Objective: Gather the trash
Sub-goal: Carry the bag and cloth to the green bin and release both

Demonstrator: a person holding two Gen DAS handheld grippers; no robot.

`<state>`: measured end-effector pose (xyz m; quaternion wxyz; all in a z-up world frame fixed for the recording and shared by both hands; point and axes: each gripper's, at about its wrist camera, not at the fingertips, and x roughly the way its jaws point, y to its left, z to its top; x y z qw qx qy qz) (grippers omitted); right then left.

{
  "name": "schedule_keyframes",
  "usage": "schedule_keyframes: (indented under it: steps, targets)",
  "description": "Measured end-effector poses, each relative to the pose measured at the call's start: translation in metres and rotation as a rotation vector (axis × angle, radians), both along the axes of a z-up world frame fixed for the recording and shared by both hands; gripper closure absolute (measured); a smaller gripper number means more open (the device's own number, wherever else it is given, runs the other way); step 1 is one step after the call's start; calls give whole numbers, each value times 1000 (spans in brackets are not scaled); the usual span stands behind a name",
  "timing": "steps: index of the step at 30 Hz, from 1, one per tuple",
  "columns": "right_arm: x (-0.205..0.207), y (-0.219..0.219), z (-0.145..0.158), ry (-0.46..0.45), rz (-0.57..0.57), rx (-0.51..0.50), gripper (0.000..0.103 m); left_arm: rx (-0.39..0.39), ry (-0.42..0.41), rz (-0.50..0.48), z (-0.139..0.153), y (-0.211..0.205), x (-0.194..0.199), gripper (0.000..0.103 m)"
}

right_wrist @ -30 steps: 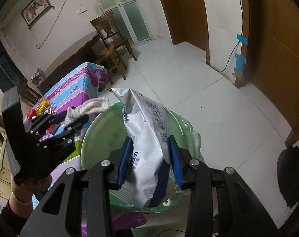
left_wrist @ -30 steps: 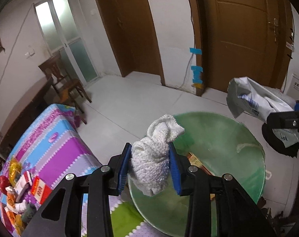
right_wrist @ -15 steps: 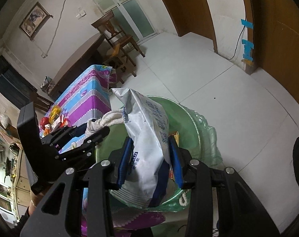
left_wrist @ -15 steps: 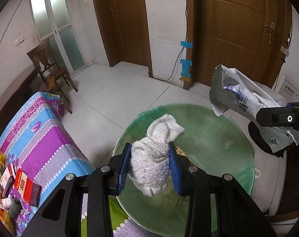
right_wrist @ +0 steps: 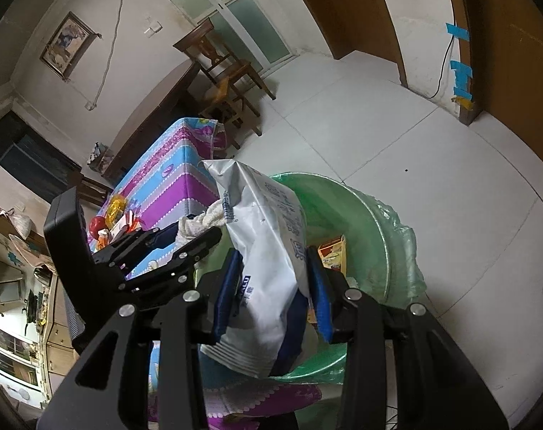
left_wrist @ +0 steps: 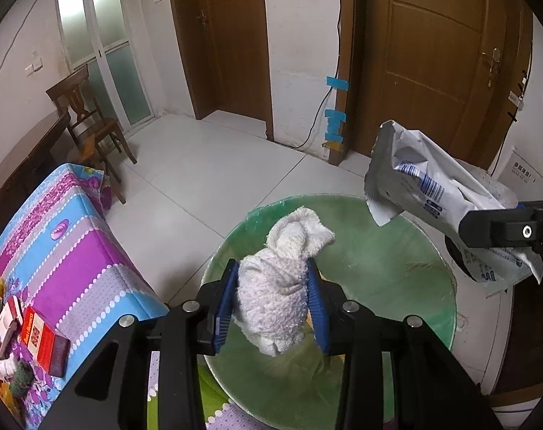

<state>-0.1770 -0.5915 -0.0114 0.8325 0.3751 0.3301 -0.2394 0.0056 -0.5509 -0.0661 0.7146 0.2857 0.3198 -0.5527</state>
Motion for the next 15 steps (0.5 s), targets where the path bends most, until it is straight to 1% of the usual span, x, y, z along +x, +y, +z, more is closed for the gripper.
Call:
schedule_keyframes:
  steps: [2,3,4,5,6,7,9,15]
  targets:
    - [0,0,-1,5,2,-2,65,0,1,2,1,-1,-1,65]
    - [0,0,-2,6,2,-3,62,-3,1,-2,2,-2,-1,64]
    - [1,-2,-4,2,3,5,56,-3,0,-5,2,-2,-1,64]
    - [1,-3,-4,3,-1,7,49,-3,-8,-1,2,-3,-1,59]
    - [0,-4,-4,10,-16,4,33,-3,-11,2,2,-3,-1,52]
    - [-3,-7,-4,19,-41,-6,30,-6,-7,-1,3,-3,-1,48]
    - [-6,-8,-4,13,-49,-12,30,-19,-1,-9,4,-2,-2,36]
    - [-12,-3,0,22,-57,-40,31,-14,-19,6,1,-2,-4,36]
